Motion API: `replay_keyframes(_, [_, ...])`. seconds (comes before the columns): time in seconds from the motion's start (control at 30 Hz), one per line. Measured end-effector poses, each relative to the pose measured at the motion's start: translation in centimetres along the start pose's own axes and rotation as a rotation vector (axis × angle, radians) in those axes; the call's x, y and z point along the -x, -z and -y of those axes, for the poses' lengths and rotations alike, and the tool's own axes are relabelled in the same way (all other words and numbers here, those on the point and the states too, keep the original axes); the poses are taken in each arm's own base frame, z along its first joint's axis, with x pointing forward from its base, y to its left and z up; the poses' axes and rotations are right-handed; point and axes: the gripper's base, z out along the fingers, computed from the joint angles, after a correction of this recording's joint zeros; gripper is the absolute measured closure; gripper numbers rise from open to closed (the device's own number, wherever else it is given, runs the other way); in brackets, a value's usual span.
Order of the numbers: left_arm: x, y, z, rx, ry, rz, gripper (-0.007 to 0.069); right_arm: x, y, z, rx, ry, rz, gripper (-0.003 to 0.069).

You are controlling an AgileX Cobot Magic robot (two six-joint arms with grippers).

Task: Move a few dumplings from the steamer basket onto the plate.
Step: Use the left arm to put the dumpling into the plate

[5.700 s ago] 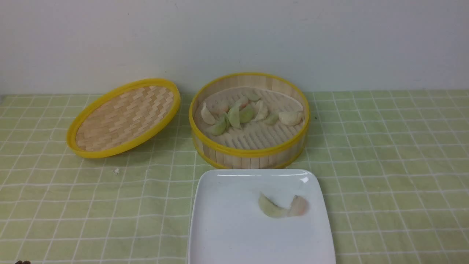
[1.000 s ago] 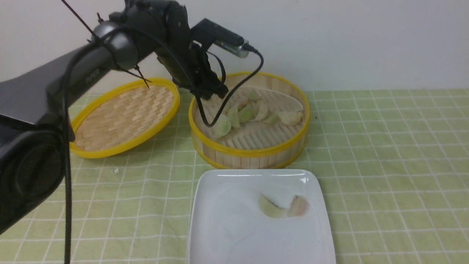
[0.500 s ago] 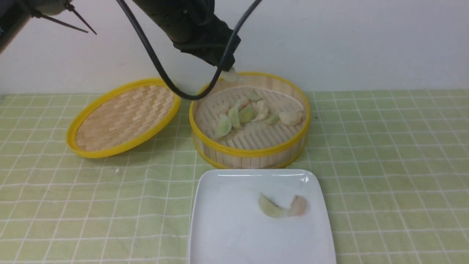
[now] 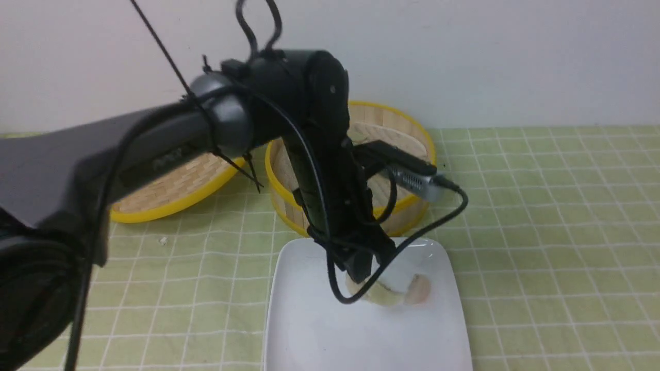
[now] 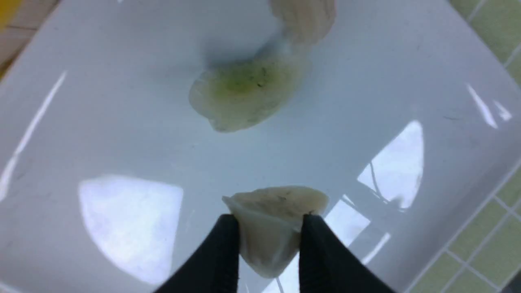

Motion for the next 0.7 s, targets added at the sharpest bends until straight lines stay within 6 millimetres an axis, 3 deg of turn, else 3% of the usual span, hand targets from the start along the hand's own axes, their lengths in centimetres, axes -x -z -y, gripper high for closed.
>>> replay_keyframes(0.1, [0.1, -2.0, -0.6, 0.004, 0.010, -0.046, 0.0453, -0.1, 0.0, 0.0, 0.002, 0.003, -0.008, 0.0673])
replay_keyframes(0.23, [0.0, -2.6, -1.1, 0.035, 0.024, -0.071, 0.0437, -0.1, 0.0, 0.0, 0.003, 0.004, -0.014, 0.0673])
replay_keyframes(0.43, [-0.1, -2.4, -1.5, 0.087, 0.098, -0.077, 0.0253, 1.1, -0.9, 0.2, 0.015, -0.016, -0.066, 0.0673])
replay_keyframes(0.57, [-0.2, -0.4, -1.1, 0.117, 0.134, -0.034, 0.0239, 3.4, -2.3, 0.3, 0.053, -0.010, -0.147, 0.0673])
replay_keyframes(0.7, [-0.9, 4.3, 0.3, 0.144, 0.147, 0.071, 0.0377, 6.6, -4.4, 0.8, 0.077, 0.032, -0.196, 0.0673])
